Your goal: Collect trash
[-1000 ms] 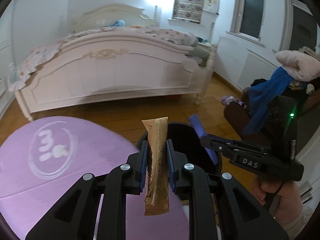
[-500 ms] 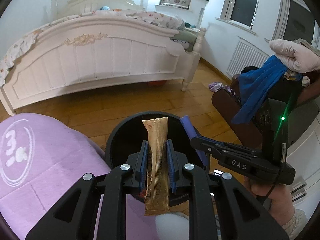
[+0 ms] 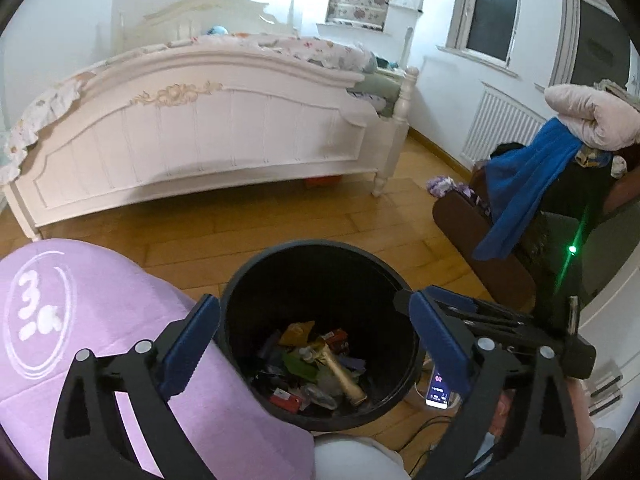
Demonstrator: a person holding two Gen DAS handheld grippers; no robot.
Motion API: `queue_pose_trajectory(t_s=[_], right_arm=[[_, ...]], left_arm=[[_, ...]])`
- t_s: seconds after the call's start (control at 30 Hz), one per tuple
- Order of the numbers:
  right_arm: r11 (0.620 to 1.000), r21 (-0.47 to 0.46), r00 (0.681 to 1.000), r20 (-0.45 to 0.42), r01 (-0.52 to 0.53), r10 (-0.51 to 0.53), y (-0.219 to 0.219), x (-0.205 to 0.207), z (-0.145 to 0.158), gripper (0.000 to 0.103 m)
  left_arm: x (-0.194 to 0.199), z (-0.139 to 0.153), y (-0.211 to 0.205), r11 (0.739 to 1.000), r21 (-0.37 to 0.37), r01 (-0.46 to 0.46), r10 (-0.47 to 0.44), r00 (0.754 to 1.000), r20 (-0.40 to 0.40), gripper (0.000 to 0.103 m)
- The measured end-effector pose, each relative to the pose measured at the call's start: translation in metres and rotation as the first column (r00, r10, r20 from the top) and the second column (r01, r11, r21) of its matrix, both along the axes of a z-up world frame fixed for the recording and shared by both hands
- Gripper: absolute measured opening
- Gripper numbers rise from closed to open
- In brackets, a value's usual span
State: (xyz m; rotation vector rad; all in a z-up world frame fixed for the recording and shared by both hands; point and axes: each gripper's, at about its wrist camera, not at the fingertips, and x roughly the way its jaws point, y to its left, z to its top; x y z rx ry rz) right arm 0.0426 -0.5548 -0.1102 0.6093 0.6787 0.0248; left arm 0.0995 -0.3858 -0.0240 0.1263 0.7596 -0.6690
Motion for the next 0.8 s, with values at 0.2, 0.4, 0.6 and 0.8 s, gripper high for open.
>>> queue_pose_trajectory(t_s=[0.2,0.4,0.6,0.8], right_arm=[[0.998,-0.031,0.997,0.052,-0.056,0.057,0.031,-0.008,0.027,0.079],[0.981,-0.093,0.977,0.115,-0.168,0.178,0.093,-0.009,0.063,0.081],[0.931,-0.213,0.919,0.201,-0.296,0.338,0.179,-0.014,0.103,0.085],[0.874,-0.328,0.850,0.271,-0.359,0.451,0.252,-0.025,0.129,0.088]], left_arm=[[-0.015,0.013,0.038,0.997,-0.016,-0.080,0.081,0.996,0.044,0.097],[-0.035,0.030,0.104,0.972,-0.080,-0.223,0.230,0.969,0.093,0.097],[-0.064,0.045,0.177,0.917,-0.077,-0.392,0.400,0.894,0.205,0.097],[-0.091,0.053,0.246,0.844,-0.112,-0.524,0.534,0.805,0.258,0.097]])
